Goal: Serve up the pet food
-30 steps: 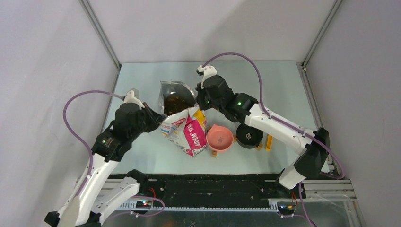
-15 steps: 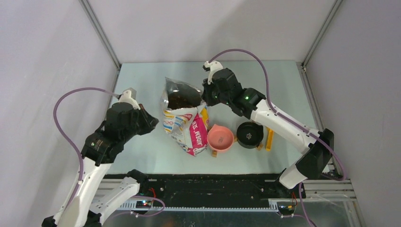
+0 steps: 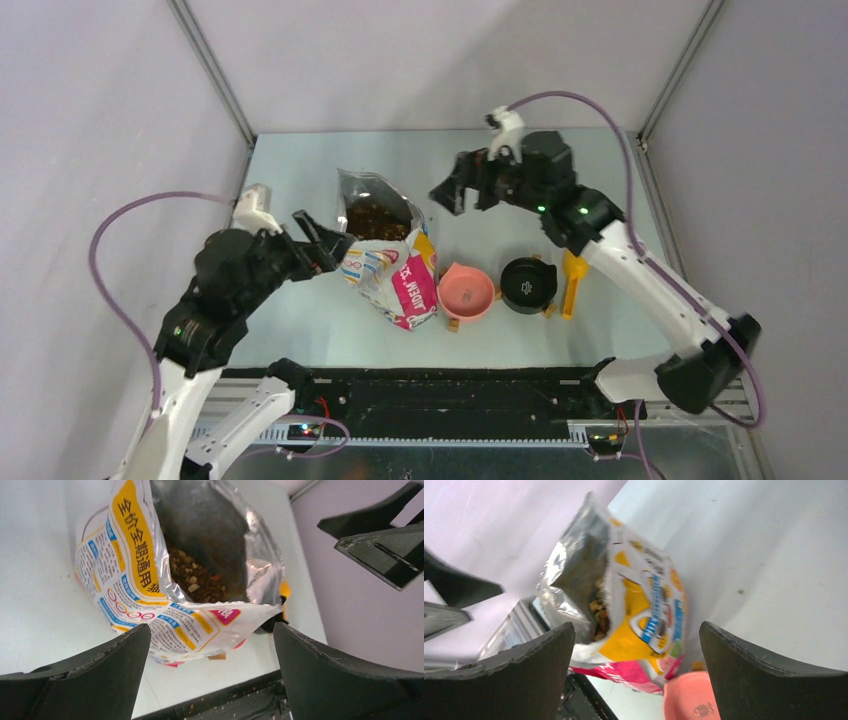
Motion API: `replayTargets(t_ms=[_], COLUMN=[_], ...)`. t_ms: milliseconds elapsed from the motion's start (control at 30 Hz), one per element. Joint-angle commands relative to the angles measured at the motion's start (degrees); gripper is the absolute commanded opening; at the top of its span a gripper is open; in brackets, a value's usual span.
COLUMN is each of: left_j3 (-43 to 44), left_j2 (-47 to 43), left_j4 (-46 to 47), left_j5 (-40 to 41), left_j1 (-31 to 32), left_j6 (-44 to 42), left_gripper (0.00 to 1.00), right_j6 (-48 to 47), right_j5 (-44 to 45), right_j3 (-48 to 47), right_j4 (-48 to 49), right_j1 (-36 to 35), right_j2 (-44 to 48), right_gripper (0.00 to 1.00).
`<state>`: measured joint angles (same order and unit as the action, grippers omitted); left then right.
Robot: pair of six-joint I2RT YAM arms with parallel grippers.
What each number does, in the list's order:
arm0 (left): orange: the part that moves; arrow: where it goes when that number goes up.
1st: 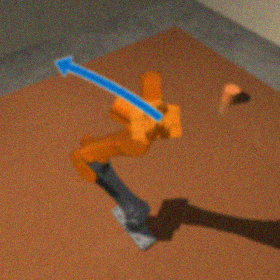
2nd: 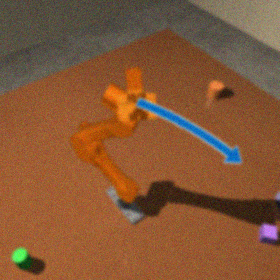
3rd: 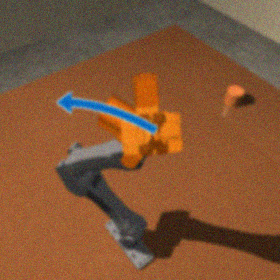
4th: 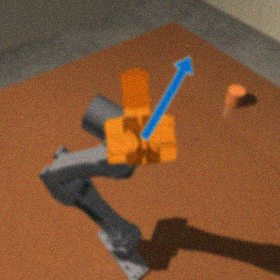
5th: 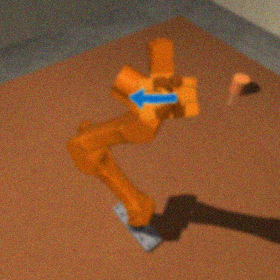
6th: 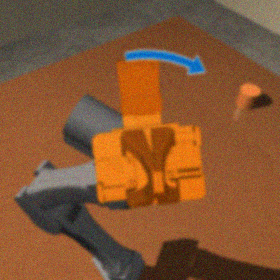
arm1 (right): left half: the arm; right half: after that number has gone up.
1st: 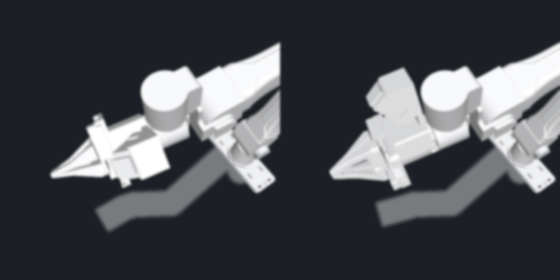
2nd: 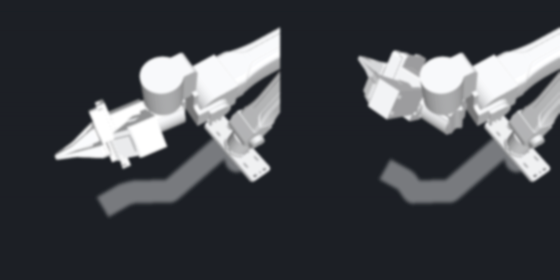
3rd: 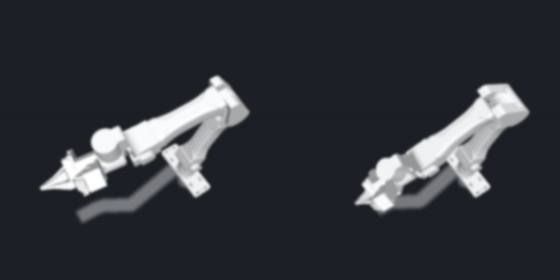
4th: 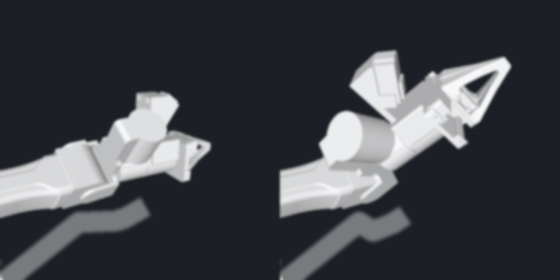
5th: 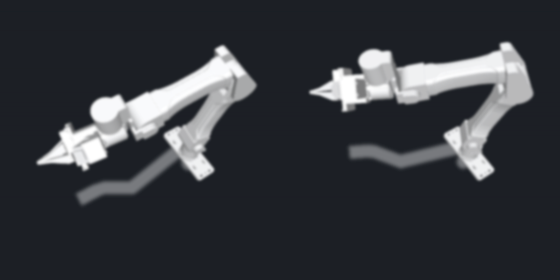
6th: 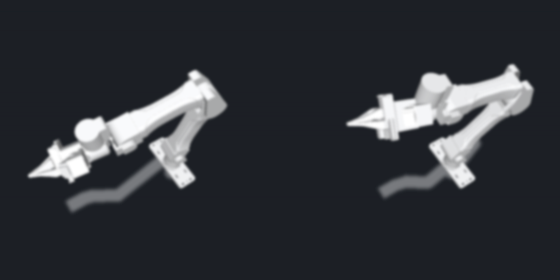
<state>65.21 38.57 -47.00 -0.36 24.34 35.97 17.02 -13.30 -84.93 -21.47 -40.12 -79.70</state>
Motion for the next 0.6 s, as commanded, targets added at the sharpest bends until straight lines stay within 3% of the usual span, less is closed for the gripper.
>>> replayTargets(t_ms=[0, 233, 367, 567], left_j3=[-0.66, -7.68, -11.64, -16.91], left_j2=[-4.95, -10.22, -9.65, -8.92], left_j4=[3.85, -4.25, -6.95, -4.32], left_j5=[6.34, 26.88, 32.4, 31.1], left_j1=[-0.26, -0.23, -0.21, -0.24], left_j6=[-0.09, 6.05, 9.12, 10.86], left_gripper=[0.99, 0.99, 0.99, 0.99], right_j6=[5.88, 14.11, 17.07, 18.01], right_j5=[-0.76, 22.69, 25.96, 22.92], right_j3=[7.41, 24.77, 33.36, 44.01], right_j4=[3.67, -9.53, -14.85, -14.06], right_j1=[8.71, 21.92, 31.47, 41.69], right_j2=[10.71, 26.86, 32.11, 32.51], right_gripper=[0.99, 0.99, 0.99, 0.98])
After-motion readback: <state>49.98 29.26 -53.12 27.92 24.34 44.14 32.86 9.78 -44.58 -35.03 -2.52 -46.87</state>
